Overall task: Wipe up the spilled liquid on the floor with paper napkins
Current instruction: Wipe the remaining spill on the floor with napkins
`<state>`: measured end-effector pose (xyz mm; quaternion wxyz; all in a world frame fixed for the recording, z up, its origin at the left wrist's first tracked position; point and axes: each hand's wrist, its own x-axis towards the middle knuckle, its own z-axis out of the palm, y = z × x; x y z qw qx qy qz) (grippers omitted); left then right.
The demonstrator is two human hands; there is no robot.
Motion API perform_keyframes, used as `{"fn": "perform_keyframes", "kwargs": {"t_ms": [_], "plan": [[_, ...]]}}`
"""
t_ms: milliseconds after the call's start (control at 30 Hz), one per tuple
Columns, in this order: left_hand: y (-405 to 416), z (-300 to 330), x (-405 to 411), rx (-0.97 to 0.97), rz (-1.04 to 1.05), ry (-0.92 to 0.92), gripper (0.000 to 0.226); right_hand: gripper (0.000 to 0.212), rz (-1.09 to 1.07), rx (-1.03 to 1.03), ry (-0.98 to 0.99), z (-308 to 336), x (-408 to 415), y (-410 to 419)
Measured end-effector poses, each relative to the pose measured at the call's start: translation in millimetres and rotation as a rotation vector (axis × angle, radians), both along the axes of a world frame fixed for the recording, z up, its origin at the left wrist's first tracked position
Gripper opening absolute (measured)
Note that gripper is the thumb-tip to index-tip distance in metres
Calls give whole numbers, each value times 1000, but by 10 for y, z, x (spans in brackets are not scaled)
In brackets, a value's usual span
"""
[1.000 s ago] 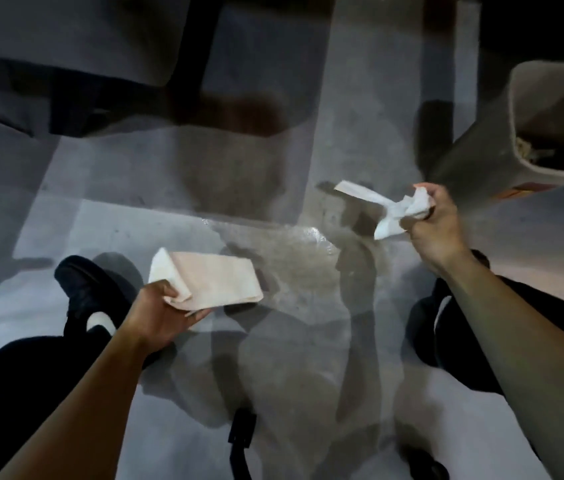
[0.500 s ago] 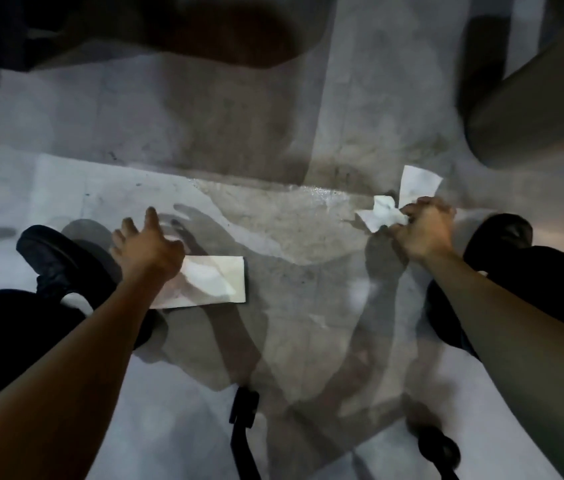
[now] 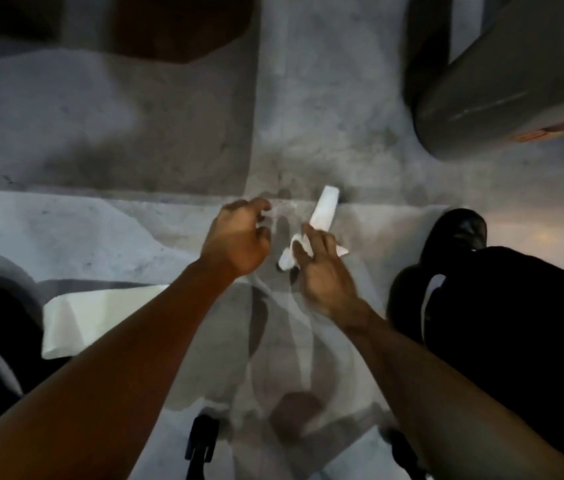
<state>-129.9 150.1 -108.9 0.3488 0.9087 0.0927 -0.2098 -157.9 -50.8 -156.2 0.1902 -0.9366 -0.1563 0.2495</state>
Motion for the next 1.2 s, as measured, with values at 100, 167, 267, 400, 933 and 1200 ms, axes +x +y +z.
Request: {"fn": "perform_keyframes", "kwargs": {"t_ms": [100, 167, 267, 400, 933, 1200], "plan": [[-35, -140, -40, -35, -36, -57, 45, 37, 23, -34, -76, -43, 200, -380], [-24, -203, -9, -24, -25, -47, 46, 33, -192, -67, -128, -91, 514, -595], [-8, -272, 100, -19, -15, -47, 42, 37, -456, -56, -216, -241, 1063, -721], [-17, -298, 231, -13, -43, -118, 30, 30, -435, 80, -266, -358, 1313, -180], [-481, -574, 374, 538, -529, -384, 34, 16, -386, 206, -216, 68, 608, -433], [677, -652, 581, 511, -123, -156, 40, 4, -326, 258, -79, -22, 684, -258]]}}
